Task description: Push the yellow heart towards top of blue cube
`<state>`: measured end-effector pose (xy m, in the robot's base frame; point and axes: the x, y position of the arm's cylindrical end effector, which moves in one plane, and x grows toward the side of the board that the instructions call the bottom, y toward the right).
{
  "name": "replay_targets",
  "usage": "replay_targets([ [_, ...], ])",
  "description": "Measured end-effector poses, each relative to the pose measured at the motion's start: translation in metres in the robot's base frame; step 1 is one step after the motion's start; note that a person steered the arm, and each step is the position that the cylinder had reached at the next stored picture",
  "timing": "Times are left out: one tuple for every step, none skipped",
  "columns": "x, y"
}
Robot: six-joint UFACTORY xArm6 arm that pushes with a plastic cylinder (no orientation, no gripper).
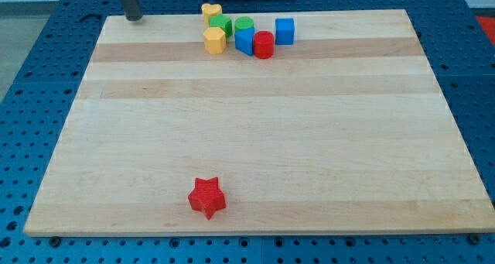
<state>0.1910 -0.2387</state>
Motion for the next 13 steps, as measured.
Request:
replay_targets([
  [0.001, 0.038],
  [0.001, 0.069],
  [0.0, 0.078],
  [0.001, 0.094],
  [0.001, 0.127],
  [0.001, 0.148],
  [0.003, 0.172],
  [0.003, 0.206],
  [0.001, 0.252],
  [0.002, 0.271],
  [0.004, 0.269],
  [0.001, 0.277],
  [0.002, 0.264],
])
